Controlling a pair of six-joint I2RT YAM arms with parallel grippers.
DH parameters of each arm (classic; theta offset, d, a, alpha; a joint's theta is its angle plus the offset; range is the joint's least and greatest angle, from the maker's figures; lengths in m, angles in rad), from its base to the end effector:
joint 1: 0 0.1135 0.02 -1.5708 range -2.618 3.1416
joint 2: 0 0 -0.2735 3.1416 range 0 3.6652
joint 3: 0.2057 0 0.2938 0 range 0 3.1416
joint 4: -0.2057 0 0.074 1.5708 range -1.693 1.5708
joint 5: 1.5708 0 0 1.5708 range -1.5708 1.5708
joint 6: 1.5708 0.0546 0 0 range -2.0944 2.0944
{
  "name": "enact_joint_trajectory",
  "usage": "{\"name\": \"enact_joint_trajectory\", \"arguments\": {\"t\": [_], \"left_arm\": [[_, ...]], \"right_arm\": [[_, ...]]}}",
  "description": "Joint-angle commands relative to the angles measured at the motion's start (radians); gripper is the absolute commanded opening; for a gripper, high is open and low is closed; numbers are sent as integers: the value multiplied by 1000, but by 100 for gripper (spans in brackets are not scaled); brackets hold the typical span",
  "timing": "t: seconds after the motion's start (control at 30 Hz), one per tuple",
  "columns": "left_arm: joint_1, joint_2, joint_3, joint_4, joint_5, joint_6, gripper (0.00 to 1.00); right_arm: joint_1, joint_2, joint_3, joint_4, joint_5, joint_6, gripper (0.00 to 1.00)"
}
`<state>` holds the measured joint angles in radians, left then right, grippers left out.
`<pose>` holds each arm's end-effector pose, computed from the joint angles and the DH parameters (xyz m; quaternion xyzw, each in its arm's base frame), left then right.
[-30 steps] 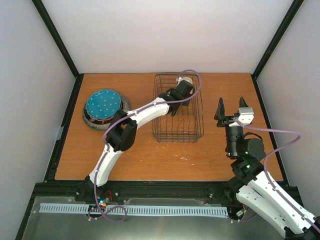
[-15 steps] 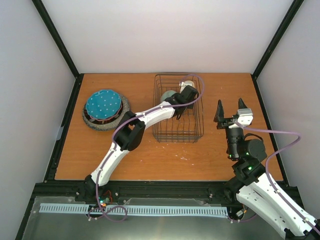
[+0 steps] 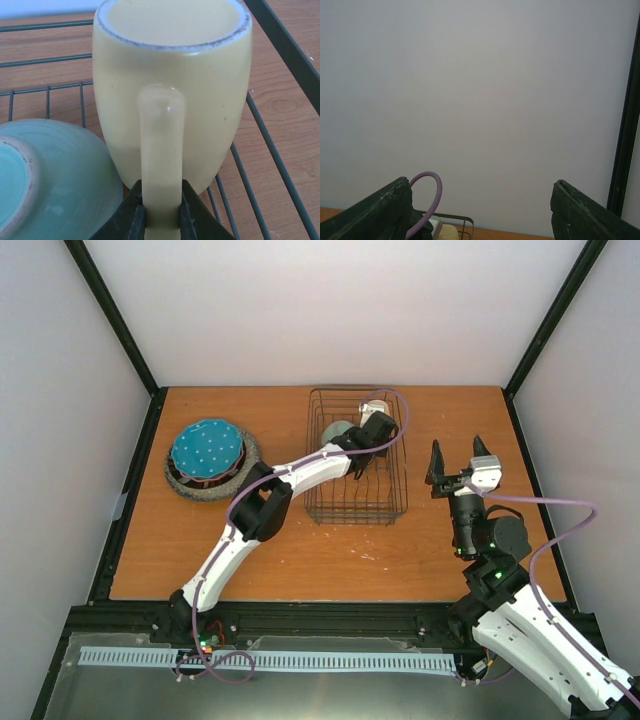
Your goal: Load the mixed dishes into the dish rack
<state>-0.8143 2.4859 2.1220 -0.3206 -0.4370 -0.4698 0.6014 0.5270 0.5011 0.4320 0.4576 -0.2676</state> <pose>0.4441 -0.4369 0.1559 0.0596 0.8848 -0.0938 0.4525 0.1667 0.0852 0.3522 -0.0537 0.5656 0.0121 0.8228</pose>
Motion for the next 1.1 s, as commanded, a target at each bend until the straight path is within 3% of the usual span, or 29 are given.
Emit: {"name": "enact_joint_trajectory", "arguments": {"t": [0.0, 0.37, 0.73, 0.97, 1.0, 1.03, 1.07], "left_arm": [[-12, 29, 64, 52, 12, 4, 6], [-5, 43, 43, -1, -5, 31, 16], [2, 18, -23, -44, 18, 9, 41], [1, -25, -29, -71, 4, -3, 69], [1, -38, -33, -73, -2, -3, 78], [1, -54, -37, -75, -8, -2, 94], [1, -70, -42, -77, -12, -3, 99]], "right_arm": [[-6, 4, 9, -12, -7, 1, 75], [-6, 20, 12, -15, -10, 16, 75], [-6, 29, 15, -6, -15, 13, 75], [-6, 26, 12, -12, -13, 19, 75], [-6, 25, 12, -12, -12, 20, 75], [-6, 25, 12, -13, -12, 20, 75], [-7, 23, 14, -14, -13, 22, 75]]}}
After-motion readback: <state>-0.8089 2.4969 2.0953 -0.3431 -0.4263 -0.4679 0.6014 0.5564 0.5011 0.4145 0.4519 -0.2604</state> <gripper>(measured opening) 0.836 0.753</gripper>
